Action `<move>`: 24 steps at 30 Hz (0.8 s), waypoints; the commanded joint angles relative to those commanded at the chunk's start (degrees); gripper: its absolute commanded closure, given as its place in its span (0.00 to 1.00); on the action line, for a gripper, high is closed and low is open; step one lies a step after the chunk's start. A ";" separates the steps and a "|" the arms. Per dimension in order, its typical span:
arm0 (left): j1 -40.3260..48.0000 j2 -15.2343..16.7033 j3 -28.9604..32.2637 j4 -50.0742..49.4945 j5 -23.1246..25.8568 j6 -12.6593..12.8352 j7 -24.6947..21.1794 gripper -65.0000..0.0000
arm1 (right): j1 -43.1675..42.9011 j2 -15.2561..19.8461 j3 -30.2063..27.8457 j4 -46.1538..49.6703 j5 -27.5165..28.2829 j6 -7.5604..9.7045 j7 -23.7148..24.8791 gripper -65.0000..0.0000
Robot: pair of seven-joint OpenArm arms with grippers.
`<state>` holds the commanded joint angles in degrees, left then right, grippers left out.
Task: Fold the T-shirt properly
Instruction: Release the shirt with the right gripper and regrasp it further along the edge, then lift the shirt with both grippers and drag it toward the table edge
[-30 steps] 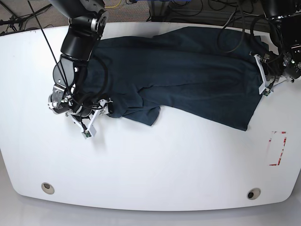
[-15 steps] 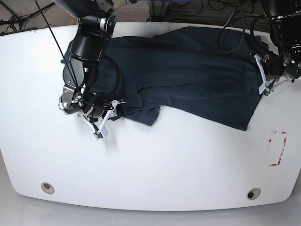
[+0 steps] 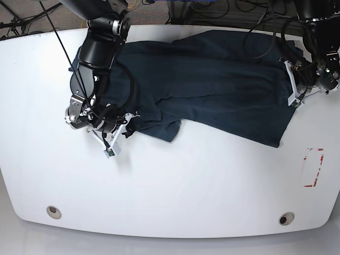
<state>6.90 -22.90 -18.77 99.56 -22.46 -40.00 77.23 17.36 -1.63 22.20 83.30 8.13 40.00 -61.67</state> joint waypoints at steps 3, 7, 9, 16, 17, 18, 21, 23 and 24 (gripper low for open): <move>-0.18 0.00 0.00 0.00 0.00 0.00 0.00 0.99 | -1.23 0.00 0.00 2.81 0.00 0.00 -1.14 1.00; -0.26 0.00 0.00 0.00 0.00 0.00 0.00 0.99 | -3.08 0.53 0.00 8.26 -0.09 0.00 -3.78 1.00; -1.05 0.00 0.00 0.09 -0.18 0.00 0.00 0.99 | -4.13 1.23 0.00 11.16 0.00 0.00 -4.66 1.00; -7.56 3.16 0.00 0.53 -0.09 0.00 0.00 0.99 | -5.19 4.75 0.00 19.60 0.00 0.00 -6.24 1.00; -8.79 3.78 0.09 0.53 -0.26 0.00 0.09 0.99 | -5.10 5.45 0.00 20.48 0.00 0.00 -6.59 1.00; -10.20 4.48 0.09 0.53 -0.44 0.00 0.09 0.99 | -4.92 6.24 0.00 21.19 0.09 0.00 -6.68 1.00; -13.63 6.15 0.09 0.62 -0.35 0.00 0.18 0.99 | -4.48 8.18 0.00 22.59 0.09 0.00 -6.77 1.00; -16.26 7.65 0.09 0.53 0.00 0.00 0.18 0.99 | -3.34 10.02 0.00 23.03 0.26 0.00 -6.77 1.00; -17.93 8.53 0.09 0.44 0.00 0.00 0.18 0.99 | -2.46 10.90 0.00 22.95 0.26 0.00 -6.77 1.00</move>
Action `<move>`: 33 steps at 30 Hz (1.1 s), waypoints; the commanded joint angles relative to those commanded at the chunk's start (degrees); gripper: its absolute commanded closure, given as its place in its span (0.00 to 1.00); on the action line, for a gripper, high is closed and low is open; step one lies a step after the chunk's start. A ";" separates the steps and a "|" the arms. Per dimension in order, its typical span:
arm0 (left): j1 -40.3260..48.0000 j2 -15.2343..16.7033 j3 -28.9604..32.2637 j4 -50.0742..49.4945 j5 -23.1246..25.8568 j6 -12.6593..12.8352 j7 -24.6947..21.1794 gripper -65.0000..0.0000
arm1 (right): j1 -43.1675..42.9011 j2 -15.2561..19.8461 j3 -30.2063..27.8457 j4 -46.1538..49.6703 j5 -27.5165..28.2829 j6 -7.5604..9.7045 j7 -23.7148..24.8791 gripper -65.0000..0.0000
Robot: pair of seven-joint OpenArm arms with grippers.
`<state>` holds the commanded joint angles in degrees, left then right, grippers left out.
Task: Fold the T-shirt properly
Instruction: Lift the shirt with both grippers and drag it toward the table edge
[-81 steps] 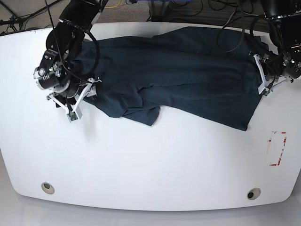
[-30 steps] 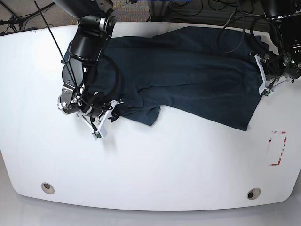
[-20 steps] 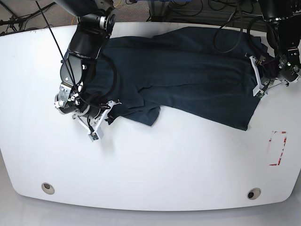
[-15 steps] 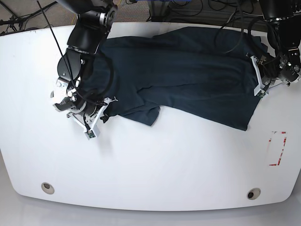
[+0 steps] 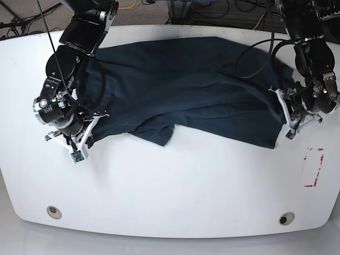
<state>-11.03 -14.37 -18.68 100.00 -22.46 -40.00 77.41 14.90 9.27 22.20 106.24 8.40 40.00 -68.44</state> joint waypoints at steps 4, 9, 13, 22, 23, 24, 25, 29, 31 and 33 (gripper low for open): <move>-4.92 3.25 0.00 0.09 0.00 0.00 0.00 0.99 | 2.90 2.99 -0.09 0.09 0.09 0.00 0.00 1.00; -11.78 6.33 0.00 -0.35 0.00 0.00 -0.09 0.99 | 9.05 7.03 -0.53 -0.70 0.18 0.00 -0.09 1.00; -16.53 9.05 0.00 -0.35 0.00 0.00 -0.09 0.99 | 15.91 9.85 -1.58 -2.11 0.18 0.00 -2.64 1.00; -28.04 12.04 -0.26 0.00 0.00 0.00 -0.18 0.99 | 32.70 15.21 -7.03 -7.30 0.09 0.00 -6.68 1.00; -29.27 12.31 -0.35 0.09 -0.09 0.22 -0.18 0.99 | 34.11 15.65 -7.65 -7.74 0.09 0.00 -6.95 1.00; -30.24 12.31 -0.35 0.09 -0.09 1.01 -0.18 0.99 | 35.43 15.91 -8.18 -8.18 0.09 0.00 -7.03 1.00; -32.09 12.22 -0.44 0.00 -0.09 2.24 -0.18 0.99 | 37.98 16.53 -9.32 -8.88 0.09 0.00 -7.12 1.00; -35.25 12.04 -0.88 0.44 -0.53 2.95 -0.18 0.99 | 43.78 17.85 -12.13 -10.73 0.09 0.00 -7.12 1.00; -35.87 12.04 -0.88 1.14 -0.26 3.12 -0.18 0.99 | 46.51 18.11 -13.10 -11.78 0.09 0.00 -7.21 1.00; -36.40 12.13 -1.14 1.58 -0.09 3.12 -0.18 0.99 | 48.79 18.29 -13.63 -12.57 0.09 0.00 -7.30 1.00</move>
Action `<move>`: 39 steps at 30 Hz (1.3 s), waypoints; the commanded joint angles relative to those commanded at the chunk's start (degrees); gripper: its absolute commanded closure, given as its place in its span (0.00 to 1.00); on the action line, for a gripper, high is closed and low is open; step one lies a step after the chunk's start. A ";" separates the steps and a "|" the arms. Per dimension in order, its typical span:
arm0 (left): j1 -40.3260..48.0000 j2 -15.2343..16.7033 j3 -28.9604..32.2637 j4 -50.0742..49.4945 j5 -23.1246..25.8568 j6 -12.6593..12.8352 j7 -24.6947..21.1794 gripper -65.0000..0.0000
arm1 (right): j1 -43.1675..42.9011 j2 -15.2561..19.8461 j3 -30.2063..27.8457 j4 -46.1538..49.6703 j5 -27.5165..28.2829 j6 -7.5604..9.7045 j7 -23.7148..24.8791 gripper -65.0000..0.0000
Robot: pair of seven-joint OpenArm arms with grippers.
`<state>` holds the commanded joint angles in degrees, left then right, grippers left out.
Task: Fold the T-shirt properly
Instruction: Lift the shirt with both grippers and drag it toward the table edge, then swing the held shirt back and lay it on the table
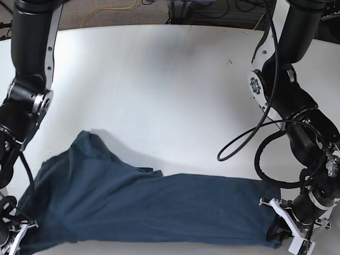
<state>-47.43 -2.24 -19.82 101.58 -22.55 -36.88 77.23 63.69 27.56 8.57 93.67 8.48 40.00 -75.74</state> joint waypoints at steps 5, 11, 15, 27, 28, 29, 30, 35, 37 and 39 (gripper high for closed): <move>-0.44 -0.62 -0.09 0.70 0.00 0.00 0.00 0.99 | 2.64 0.35 -0.62 -0.26 0.00 0.00 -0.79 1.00; 1.14 -2.99 -0.18 0.26 0.09 0.09 -0.09 0.99 | -0.62 0.79 0.09 0.26 0.00 0.00 -1.76 1.00; 5.27 -3.08 -0.18 0.09 -0.26 -0.09 -0.09 0.99 | -7.65 0.88 4.31 4.31 0.00 0.00 -1.85 1.00; 19.96 -7.30 0.00 0.18 -0.44 -1.14 0.00 0.99 | -33.85 -3.78 16.53 15.74 0.00 0.00 -1.85 1.00; 22.07 -7.65 0.00 0.44 -0.44 -2.29 0.00 0.99 | -36.75 -4.40 17.49 17.23 0.00 0.00 -1.85 1.00; 23.30 -8.26 -0.09 0.79 -0.35 -2.90 0.00 0.99 | -38.59 -4.75 18.20 18.11 0.00 0.00 -1.85 1.00; 24.88 -9.14 -0.09 1.05 -0.09 -3.12 0.00 0.99 | -40.97 -5.36 19.25 19.25 0.00 0.00 -1.85 1.00; 31.03 -11.60 -0.09 0.97 -0.26 -3.12 0.09 0.99 | -49.23 -10.20 22.68 20.57 0.00 0.00 -1.85 1.00; 34.55 -12.40 -0.09 1.23 -0.35 -3.12 0.18 0.99 | -52.75 -11.60 23.56 20.66 0.00 0.00 -1.85 1.00; 37.27 -12.92 -0.09 1.23 -0.35 -3.12 0.18 0.99 | -55.56 -12.57 24.53 20.66 0.00 0.00 -1.67 1.00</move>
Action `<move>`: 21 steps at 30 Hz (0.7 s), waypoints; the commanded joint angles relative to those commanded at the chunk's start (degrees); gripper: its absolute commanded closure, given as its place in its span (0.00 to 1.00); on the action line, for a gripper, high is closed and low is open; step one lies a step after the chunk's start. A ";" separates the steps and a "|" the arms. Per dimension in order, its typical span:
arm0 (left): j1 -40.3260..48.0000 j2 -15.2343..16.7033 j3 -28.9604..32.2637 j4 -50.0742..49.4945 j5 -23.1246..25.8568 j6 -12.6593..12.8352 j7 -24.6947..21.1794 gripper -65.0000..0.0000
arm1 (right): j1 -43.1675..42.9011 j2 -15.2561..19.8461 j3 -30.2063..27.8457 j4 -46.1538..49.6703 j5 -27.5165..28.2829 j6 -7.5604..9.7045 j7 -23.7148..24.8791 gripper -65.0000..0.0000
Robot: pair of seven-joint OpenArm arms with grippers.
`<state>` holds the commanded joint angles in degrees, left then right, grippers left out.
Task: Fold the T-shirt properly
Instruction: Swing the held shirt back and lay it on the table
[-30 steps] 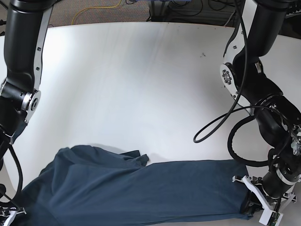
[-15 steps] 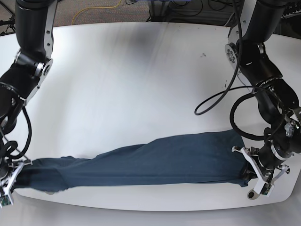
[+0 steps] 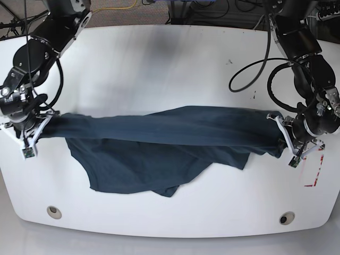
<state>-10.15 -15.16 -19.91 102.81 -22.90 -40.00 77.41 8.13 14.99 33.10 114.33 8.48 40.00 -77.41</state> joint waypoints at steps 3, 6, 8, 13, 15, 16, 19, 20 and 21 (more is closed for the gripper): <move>4.22 -1.67 0.00 0.00 0.00 0.00 0.00 0.99 | -3.60 -1.49 1.58 0.26 0.00 0.00 0.09 1.00; 7.47 -2.90 -0.09 0.00 0.26 0.00 0.00 0.99 | -6.77 -2.90 2.64 0.79 0.00 0.00 0.09 1.00; 9.23 -3.69 -0.09 -0.18 0.35 0.00 0.00 0.99 | -7.91 -3.60 3.25 0.97 0.00 0.00 0.18 1.00; 13.27 -4.84 -0.09 -0.18 0.26 0.00 0.00 0.99 | -10.11 -5.01 4.22 1.14 -0.09 0.00 0.18 1.00; 14.59 -5.10 0.09 -0.18 0.09 0.00 0.00 0.98 | -11.08 -5.19 4.40 1.23 -0.09 0.00 0.18 1.00; 15.21 -5.27 0.18 -0.26 0.09 0.00 0.00 0.95 | -11.43 -5.19 4.40 1.23 -0.09 0.00 0.18 1.00; 15.47 -5.19 0.00 -0.26 0.18 0.00 0.00 0.79 | -11.60 -5.19 4.22 1.23 -0.09 0.00 0.62 1.00; 15.47 -5.19 0.00 -0.26 0.26 0.00 0.00 0.74 | -11.69 -5.27 4.22 1.23 -0.09 0.00 0.70 1.00; 15.38 -5.10 0.00 -0.26 0.26 0.00 0.00 0.67 | -11.69 -5.27 4.13 1.23 -0.09 0.00 0.88 1.00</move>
<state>5.23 -20.26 -19.91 102.55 -22.64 -40.00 77.41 -3.56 9.71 37.23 115.56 8.40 40.00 -76.53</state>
